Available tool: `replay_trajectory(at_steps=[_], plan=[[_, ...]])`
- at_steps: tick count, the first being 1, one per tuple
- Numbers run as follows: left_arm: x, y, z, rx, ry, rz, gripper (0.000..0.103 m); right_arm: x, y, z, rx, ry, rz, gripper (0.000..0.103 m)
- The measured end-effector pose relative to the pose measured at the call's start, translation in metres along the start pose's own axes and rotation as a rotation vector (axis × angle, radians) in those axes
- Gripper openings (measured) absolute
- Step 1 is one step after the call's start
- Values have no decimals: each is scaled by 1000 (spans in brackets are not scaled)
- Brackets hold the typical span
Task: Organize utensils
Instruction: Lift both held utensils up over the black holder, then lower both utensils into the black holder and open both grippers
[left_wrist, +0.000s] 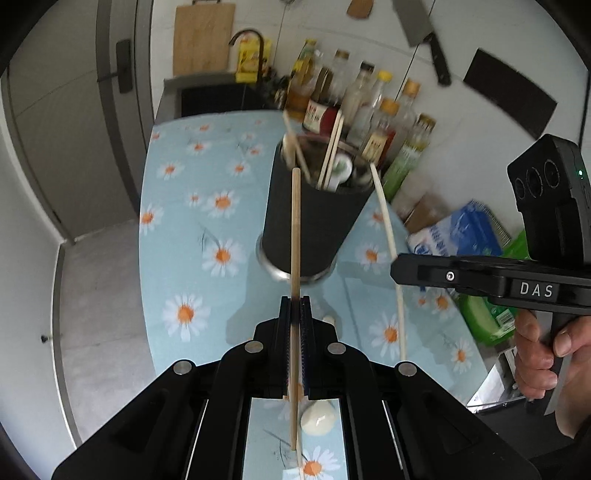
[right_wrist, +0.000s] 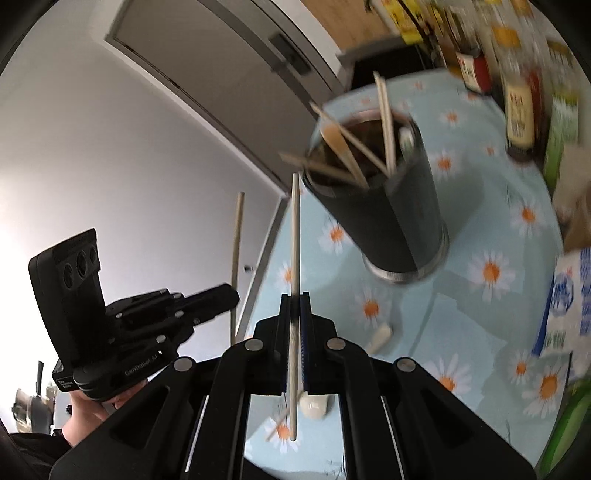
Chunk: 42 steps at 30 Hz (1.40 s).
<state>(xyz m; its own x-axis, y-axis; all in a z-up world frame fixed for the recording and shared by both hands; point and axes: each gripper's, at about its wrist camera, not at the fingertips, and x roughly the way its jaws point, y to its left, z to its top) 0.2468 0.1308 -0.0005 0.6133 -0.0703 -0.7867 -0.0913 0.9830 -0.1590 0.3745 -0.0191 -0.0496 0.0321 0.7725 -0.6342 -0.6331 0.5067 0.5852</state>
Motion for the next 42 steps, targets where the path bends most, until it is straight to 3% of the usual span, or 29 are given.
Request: replay_trajectory(at_steps=[17, 21, 24, 28, 35, 42], plan=[[-31, -14, 71, 61, -270, -126, 4, -44, 16, 67, -91, -348, 3, 6], [-27, -7, 88, 34, -315, -169, 4, -56, 20, 76, -110, -424, -16, 6], [-23, -3, 100, 36, -358, -169, 4, -60, 18, 84, -108, -465, -5, 6], [-22, 4, 111, 14, -447, -230, 4, -66, 11, 97, -110, -520, -9, 6], [-20, 16, 126, -88, -580, -242, 4, -67, -3, 114, -142, -590, -47, 6], [-8, 20, 129, -114, -644, -264, 4, -63, -15, 115, -138, -625, -67, 6]])
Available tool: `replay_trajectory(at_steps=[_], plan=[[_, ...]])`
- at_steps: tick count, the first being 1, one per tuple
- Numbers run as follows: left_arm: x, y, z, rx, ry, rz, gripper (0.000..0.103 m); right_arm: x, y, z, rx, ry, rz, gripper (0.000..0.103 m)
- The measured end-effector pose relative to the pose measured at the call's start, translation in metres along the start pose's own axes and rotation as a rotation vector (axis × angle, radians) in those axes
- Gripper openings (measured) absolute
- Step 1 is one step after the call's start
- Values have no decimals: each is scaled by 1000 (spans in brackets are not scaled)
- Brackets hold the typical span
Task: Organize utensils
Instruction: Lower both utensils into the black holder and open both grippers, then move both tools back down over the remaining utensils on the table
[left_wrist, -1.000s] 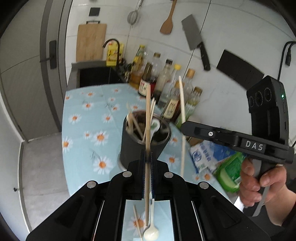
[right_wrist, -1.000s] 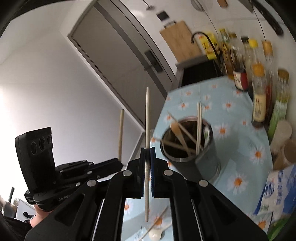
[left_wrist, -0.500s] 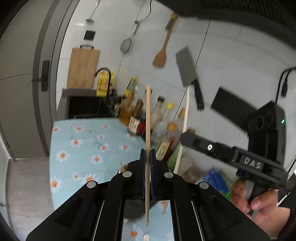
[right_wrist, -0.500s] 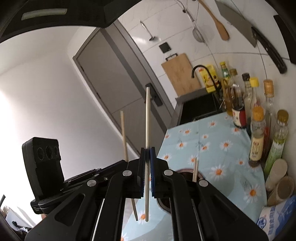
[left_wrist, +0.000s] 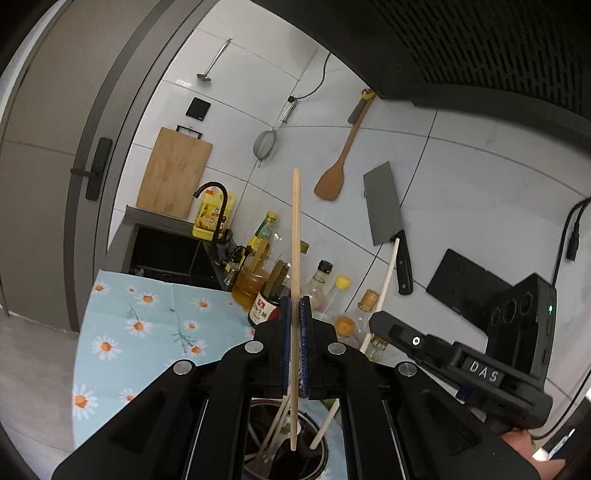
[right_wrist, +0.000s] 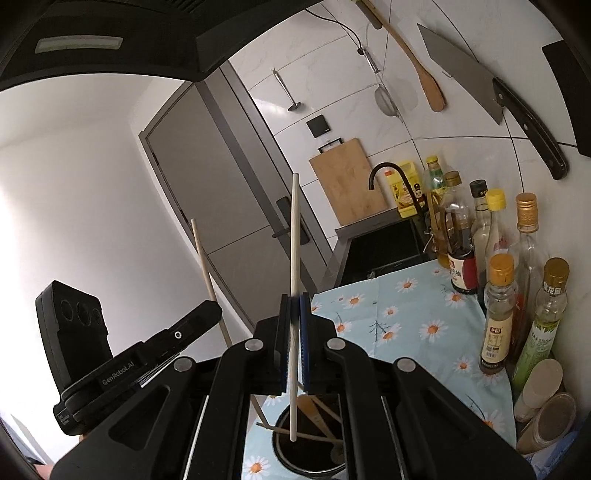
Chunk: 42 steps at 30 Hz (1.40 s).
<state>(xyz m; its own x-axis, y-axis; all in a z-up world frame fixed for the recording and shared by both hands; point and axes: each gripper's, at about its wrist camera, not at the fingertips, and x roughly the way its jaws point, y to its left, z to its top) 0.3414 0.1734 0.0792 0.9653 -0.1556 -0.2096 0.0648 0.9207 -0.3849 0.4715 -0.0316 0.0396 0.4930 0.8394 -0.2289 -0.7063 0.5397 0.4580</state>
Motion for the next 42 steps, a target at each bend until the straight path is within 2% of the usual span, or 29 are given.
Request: replay_trajectory(at_steps=[5, 18, 25, 27, 28, 29, 33, 42], plan=[[8, 3, -15, -18, -4, 8, 4, 6, -7, -10, -10, 11, -32, 6], [23, -7, -55, 97, 105, 59, 4, 19, -18, -40, -22, 63, -73, 6], [26, -4, -68, 85, 159, 72, 4, 20, -24, -50, 4, 109, -92, 6], [24, -2, -69, 78, 161, 78, 4, 17, -24, -50, 9, 106, -96, 10], [24, -2, -69, 78, 163, 79, 4, 15, -24, -49, 10, 104, -103, 21], [23, -2, -69, 76, 165, 78, 5, 13, -25, -48, 15, 101, -106, 25], [19, -4, -68, 80, 170, 78, 12, 8, -28, -46, 41, 101, -108, 25], [5, -6, -64, 67, 174, 85, 12, -3, -22, -42, 63, 100, -103, 25]])
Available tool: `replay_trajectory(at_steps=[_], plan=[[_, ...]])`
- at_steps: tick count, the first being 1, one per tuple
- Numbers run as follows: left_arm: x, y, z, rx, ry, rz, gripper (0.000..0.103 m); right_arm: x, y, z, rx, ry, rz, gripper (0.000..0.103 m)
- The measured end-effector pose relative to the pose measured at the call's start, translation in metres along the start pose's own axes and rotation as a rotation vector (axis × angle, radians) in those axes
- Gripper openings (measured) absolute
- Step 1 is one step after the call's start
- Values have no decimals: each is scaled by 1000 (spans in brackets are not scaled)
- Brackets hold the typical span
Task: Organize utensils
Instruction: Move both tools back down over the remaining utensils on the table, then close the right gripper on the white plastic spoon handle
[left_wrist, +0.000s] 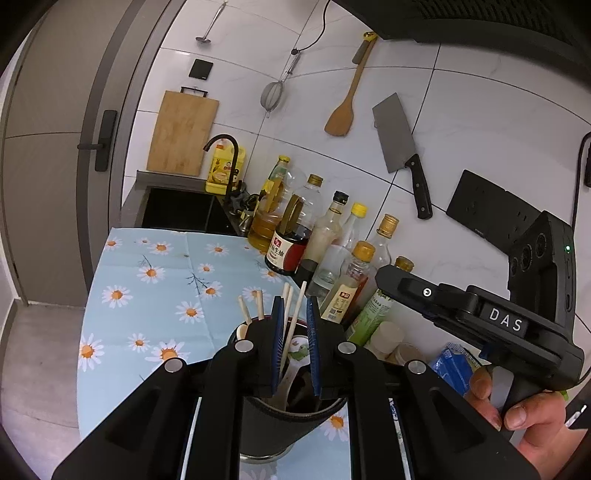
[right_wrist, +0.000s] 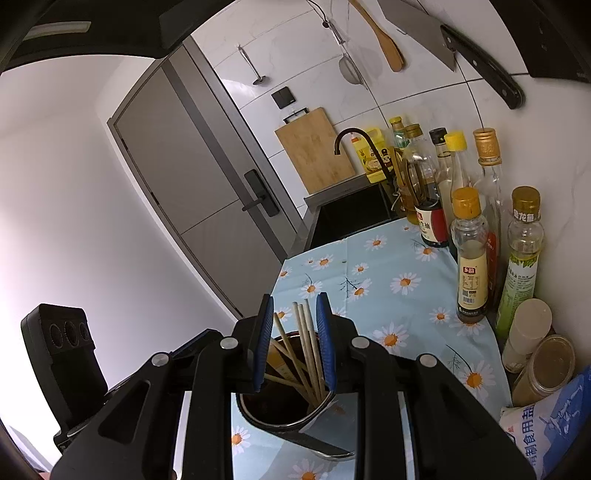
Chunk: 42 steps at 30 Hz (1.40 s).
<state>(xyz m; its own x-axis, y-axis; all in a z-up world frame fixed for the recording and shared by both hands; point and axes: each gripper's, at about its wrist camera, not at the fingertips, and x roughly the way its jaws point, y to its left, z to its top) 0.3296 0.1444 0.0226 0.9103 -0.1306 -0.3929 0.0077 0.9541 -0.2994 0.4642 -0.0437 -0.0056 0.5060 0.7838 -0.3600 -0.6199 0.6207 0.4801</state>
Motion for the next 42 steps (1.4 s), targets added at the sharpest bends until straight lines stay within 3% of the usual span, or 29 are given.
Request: replay_trajectory(at_steps=[12, 22, 25, 31, 42], plan=[[-44, -3, -2, 4, 42, 11, 12, -30, 5, -6, 102, 64, 84, 26], [-73, 5, -19, -26, 95, 27, 12, -50, 15, -23, 112, 114, 81, 30], [-79, 8, -27, -33, 121, 26, 18, -54, 15, -32, 123, 148, 78, 34], [-89, 16, -53, -64, 191, 49, 20, -50, 11, -59, 185, 288, 80, 44], [-98, 41, -117, -129, 385, 87, 20, -2, -4, -150, 448, 753, 77, 44]])
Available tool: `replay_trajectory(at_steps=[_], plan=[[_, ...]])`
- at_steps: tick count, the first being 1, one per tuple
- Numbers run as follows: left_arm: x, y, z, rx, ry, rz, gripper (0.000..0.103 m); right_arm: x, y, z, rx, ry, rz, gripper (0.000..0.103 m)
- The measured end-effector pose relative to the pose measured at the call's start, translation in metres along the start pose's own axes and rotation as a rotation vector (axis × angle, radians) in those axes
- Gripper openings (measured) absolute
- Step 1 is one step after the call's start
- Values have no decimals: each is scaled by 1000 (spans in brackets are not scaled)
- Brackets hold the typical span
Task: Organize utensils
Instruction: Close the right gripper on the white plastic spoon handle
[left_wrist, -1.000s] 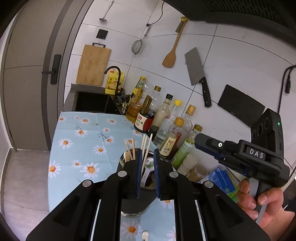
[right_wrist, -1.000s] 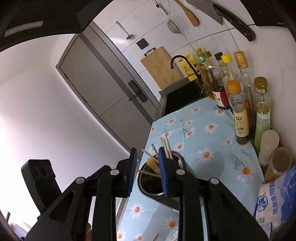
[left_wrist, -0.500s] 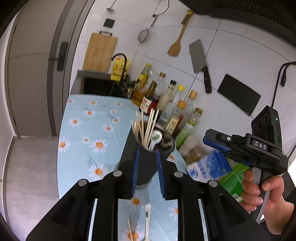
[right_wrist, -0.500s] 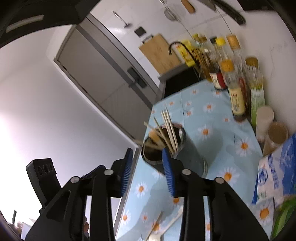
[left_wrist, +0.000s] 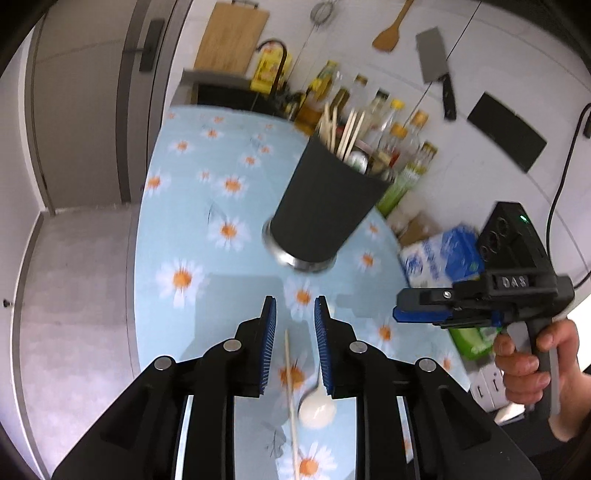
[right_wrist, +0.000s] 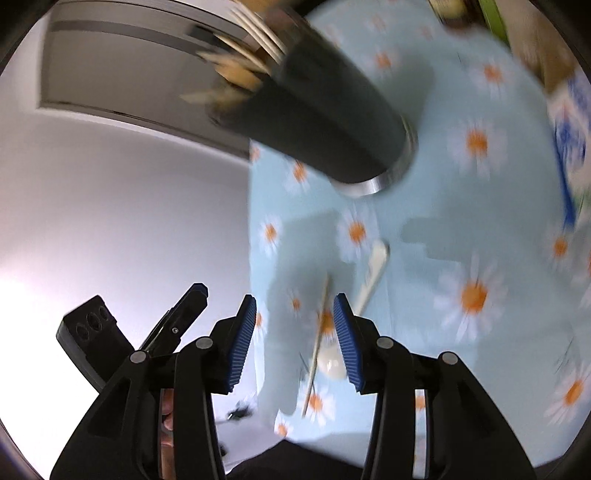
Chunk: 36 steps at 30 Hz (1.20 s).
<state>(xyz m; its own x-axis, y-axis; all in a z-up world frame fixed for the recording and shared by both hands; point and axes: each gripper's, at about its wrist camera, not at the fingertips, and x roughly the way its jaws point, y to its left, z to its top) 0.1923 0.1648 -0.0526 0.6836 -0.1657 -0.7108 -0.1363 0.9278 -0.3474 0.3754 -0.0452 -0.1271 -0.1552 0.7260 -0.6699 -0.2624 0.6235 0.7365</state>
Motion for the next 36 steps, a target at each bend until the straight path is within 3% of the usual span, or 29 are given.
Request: replay_trajectory(at_steps=[3, 9, 13, 14, 26, 28, 36], plan=[[10, 6, -16, 3, 66, 18, 20, 23, -14, -3, 107, 104, -3, 44], [25, 13, -43, 9, 172, -16, 20, 54, -22, -8, 205, 188, -104, 44], [28, 17, -60, 24, 219, -29, 20, 77, -23, -9, 228, 234, -200, 33], [29, 18, -63, 22, 226, -34, 20, 82, -21, -9, 223, 241, -238, 29], [25, 53, -77, -51, 244, -72, 20, 118, 1, -6, 238, 229, -477, 24], [26, 56, -79, -48, 252, -72, 20, 132, 7, -6, 239, 246, -488, 17], [28, 67, -85, -65, 288, -93, 20, 158, 23, -7, 222, 257, -609, 14]])
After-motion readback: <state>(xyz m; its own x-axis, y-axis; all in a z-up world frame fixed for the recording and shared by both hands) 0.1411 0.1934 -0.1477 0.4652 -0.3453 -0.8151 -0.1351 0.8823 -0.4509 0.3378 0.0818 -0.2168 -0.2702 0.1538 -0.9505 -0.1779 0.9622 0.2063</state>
